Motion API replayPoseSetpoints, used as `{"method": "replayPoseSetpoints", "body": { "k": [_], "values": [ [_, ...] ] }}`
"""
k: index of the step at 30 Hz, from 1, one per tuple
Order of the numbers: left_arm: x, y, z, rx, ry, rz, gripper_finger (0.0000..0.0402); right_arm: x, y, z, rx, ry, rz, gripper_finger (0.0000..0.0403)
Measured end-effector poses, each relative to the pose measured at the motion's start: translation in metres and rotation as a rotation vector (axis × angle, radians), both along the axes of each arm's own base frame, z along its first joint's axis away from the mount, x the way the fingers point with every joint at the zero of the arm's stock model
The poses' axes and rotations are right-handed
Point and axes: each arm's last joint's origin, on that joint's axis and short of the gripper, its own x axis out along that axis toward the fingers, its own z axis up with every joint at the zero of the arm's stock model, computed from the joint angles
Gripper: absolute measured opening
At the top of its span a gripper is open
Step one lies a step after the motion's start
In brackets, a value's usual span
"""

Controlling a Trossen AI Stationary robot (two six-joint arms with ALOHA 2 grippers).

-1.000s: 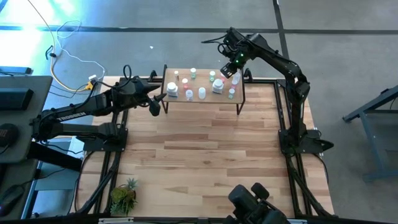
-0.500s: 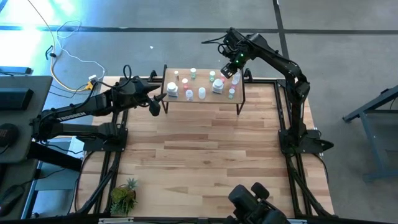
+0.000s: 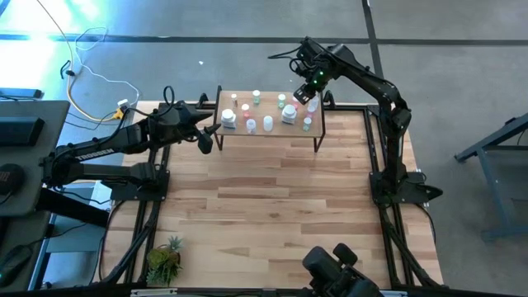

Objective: Pick and place medicine bottles onto shelf by color
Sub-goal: Put the yellow pill on the shelf

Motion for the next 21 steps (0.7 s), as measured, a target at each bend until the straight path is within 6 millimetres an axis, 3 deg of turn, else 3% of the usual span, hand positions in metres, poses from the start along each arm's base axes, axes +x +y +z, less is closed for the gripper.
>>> {"method": "replayPoseSetpoints", "body": {
  "k": [10,21],
  "values": [
    [0.0000,0.0000,0.0000,0.000,0.000,0.000,0.0232,0.0005,-0.0004,0.0002,-0.006,-0.003,0.008,0.0174],
    [0.0000,0.0000,0.0000,0.000,0.000,0.000,0.0232,0.0003,-0.0017,0.0007,-0.016,-0.008,0.014,0.0177]
  ]
}}
